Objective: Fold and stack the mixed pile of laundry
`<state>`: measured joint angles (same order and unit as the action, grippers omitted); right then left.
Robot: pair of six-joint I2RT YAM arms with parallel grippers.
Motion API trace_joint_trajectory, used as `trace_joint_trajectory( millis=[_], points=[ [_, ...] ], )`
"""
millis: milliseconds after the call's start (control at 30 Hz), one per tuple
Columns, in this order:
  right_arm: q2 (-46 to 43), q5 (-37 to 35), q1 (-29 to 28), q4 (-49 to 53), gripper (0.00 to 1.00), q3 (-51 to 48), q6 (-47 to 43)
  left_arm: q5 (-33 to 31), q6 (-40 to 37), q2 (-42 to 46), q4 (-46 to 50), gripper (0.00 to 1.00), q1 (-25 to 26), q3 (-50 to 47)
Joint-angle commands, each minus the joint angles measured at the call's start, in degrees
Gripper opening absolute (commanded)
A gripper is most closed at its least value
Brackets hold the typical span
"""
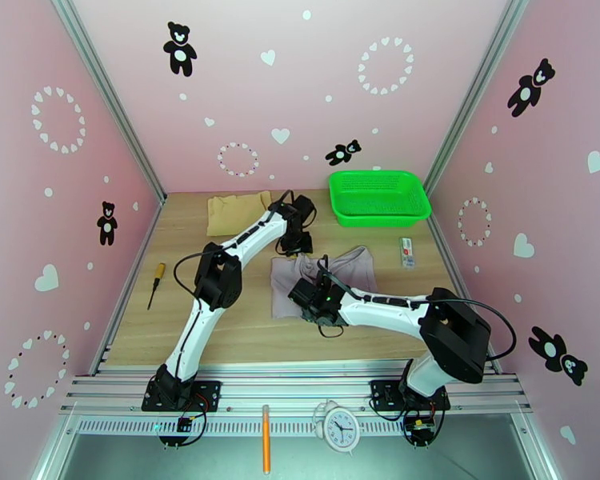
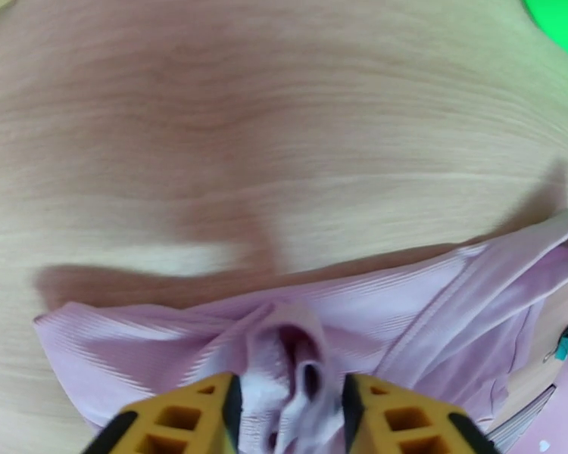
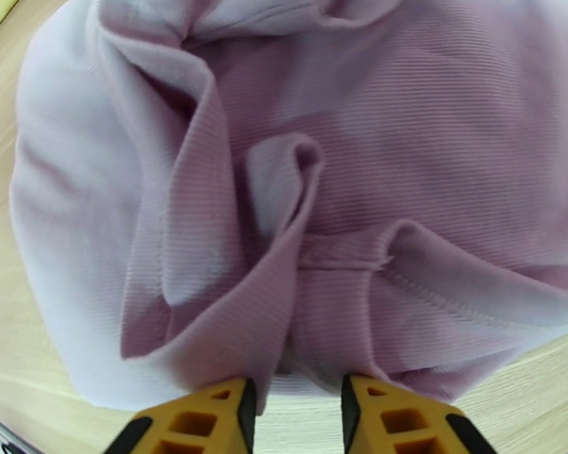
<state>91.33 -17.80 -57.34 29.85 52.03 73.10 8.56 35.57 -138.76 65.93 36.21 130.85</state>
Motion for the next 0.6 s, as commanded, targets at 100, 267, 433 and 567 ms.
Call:
trace_joint_trajectory(
  millis=[100,267,433,567],
  points=[
    [-8.46,-6.16,0.21,9.07,0.4,0.35,-1.52,-1.73,-0.9,1.16,1.54,0.63,-0.01,2.97],
    [-13.63,-3.28,0.19,9.15,0.38,1.97,-7.19,-6.19,-1.47,8.44,0.99,0.53,-0.52,-4.67],
    [-2.88,11.48,0.03,3.4,0.0,11.09,-15.01,-8.12,-0.52,18.34,-5.59,0.0,-1.74,-23.24],
    [7.76,13.75,-1.7,1.87,0.0,18.13,-15.7,-7.21,0.95,22.59,-11.65,0.0,-3.08,-37.33]
  ],
)
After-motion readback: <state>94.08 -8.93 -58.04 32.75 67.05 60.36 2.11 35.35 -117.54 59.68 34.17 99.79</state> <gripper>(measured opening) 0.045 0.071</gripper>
